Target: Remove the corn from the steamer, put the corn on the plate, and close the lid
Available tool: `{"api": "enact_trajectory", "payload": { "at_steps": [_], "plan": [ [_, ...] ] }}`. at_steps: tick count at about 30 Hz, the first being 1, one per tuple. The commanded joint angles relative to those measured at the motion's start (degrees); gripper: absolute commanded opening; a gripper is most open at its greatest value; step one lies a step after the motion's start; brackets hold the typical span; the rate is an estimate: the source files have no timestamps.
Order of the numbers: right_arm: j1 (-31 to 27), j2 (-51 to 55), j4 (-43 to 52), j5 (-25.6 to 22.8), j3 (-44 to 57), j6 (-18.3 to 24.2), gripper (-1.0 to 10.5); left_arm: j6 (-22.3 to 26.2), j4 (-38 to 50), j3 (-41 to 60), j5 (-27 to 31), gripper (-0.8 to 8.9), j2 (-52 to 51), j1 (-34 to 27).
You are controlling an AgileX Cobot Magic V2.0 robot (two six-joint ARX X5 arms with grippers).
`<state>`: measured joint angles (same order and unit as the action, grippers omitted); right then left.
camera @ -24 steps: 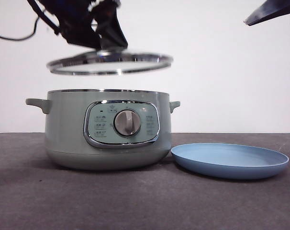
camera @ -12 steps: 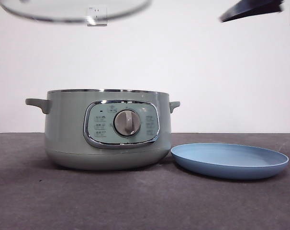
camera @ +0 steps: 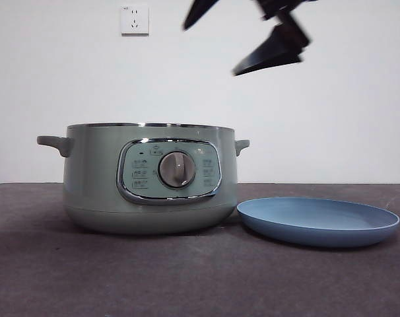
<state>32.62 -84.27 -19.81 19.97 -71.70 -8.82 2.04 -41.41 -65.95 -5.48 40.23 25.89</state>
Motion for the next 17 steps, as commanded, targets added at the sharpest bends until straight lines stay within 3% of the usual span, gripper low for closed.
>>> {"api": "enact_trajectory", "payload": {
  "at_steps": [1,12,17],
  "plan": [
    [2.27,-6.21,-1.42,-3.30,-6.71,-0.83,6.0,-0.74,0.81,-0.98,0.87,-0.08,-2.60,-0.11],
    [7.28,-31.34,-12.35,-12.59,-34.40,0.28,5.9,-0.92,-3.15,-0.98,0.92,-0.09,-5.35,-0.11],
    [7.82,-39.60,-12.35,-15.28,-36.48,0.26,5.9,-0.66,-3.69,-0.98,0.90,-0.09,-5.35,-0.11]
  ]
}}
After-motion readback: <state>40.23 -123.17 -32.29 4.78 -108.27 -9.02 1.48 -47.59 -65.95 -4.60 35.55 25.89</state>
